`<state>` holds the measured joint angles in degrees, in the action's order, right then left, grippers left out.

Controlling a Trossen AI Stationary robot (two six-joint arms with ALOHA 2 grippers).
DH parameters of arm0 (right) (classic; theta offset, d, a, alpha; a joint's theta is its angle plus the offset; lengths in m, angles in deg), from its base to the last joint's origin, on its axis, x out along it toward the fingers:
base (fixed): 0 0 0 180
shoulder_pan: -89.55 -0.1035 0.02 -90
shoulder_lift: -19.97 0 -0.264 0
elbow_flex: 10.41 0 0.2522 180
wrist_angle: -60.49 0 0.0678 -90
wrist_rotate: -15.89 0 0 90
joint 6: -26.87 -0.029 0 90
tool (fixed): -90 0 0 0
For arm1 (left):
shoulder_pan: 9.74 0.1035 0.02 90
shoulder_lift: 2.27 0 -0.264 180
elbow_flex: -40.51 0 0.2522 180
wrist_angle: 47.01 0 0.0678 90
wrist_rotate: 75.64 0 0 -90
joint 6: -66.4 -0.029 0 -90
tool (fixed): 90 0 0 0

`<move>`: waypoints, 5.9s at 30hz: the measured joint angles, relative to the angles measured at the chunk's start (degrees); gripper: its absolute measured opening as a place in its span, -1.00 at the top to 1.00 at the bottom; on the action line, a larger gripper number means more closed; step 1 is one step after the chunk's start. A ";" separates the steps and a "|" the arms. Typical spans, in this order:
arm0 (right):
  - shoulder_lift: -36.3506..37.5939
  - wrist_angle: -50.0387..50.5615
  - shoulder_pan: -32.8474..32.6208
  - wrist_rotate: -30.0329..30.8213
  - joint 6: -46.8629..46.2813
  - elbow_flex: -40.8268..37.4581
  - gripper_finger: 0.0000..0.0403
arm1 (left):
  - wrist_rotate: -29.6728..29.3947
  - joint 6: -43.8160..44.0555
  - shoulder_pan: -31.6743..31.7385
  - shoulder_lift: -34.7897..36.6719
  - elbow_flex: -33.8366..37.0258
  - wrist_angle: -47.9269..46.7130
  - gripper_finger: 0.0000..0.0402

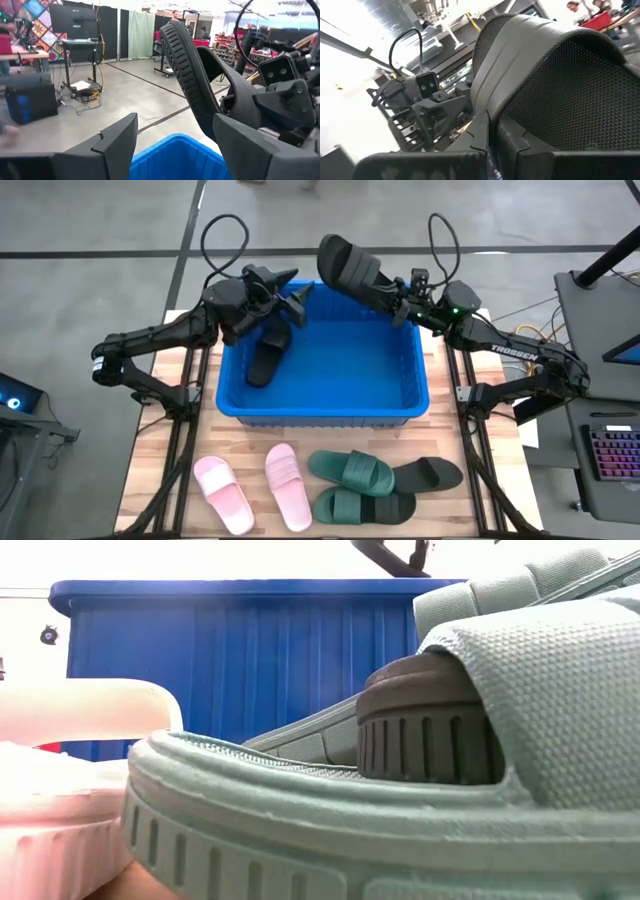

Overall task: Pick and place slides into bin
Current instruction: Put the black slipper into the blue bin

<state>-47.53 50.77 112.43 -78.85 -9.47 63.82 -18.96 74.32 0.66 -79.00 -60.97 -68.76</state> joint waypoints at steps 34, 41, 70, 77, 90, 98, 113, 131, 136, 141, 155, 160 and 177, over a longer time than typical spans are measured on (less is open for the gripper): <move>-11.20 -21.34 -2.23 3.88 -7.73 -0.04 0.96 | 1.83 6.80 5.08 0.04 -0.07 4.48 -0.27; -10.97 -21.82 -2.21 4.62 -7.12 -0.04 0.96 | 4.50 6.95 5.08 0.09 -0.11 5.32 -0.27; -9.49 -18.88 -0.53 2.77 -7.15 -0.35 0.96 | 9.60 6.17 5.01 -0.40 -0.02 7.47 -0.27; -9.49 -18.29 -1.27 1.47 -6.14 -0.23 0.96 | 8.88 6.18 5.76 -0.41 -0.02 7.55 -0.27; -9.49 -17.10 -1.62 -0.35 -6.01 -0.18 0.96 | 9.29 6.52 5.79 -4.59 -0.44 10.81 -0.27; -9.51 -16.90 -1.62 -0.34 -5.62 -0.17 0.96 | 8.98 6.18 6.00 -4.66 -0.44 11.83 -0.26; -9.55 -12.87 -2.23 -1.72 -5.53 -0.42 0.96 | 4.27 6.16 6.13 -4.22 -0.44 12.55 -0.04; -9.57 -12.43 -2.86 -2.52 -4.87 -0.44 0.96 | 4.40 6.25 6.13 -4.15 -0.44 11.96 0.84; -9.57 -11.28 -2.99 -2.92 -5.22 -0.44 0.95 | 4.51 5.37 6.13 -4.13 -0.42 11.61 0.87; -9.57 -10.07 -2.99 -6.75 -5.21 -0.44 0.85 | 5.01 1.63 6.05 -4.03 -0.45 11.63 0.87; -9.55 -9.60 -2.98 -14.36 -5.21 -0.17 0.29 | 5.35 -5.54 6.02 -1.68 -0.68 7.90 0.87; -9.38 -9.69 -3.06 -16.48 -5.81 -0.07 0.14 | 4.11 -7.32 6.15 0.98 -1.27 0.21 0.87; -9.44 -9.43 -2.99 -16.93 -6.28 -0.07 0.08 | 12.42 -6.86 6.64 6.99 -1.62 -24.80 0.88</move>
<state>-56.97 41.35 109.43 -95.78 -15.75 63.75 -6.55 67.46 7.30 -72.01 -62.59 -93.55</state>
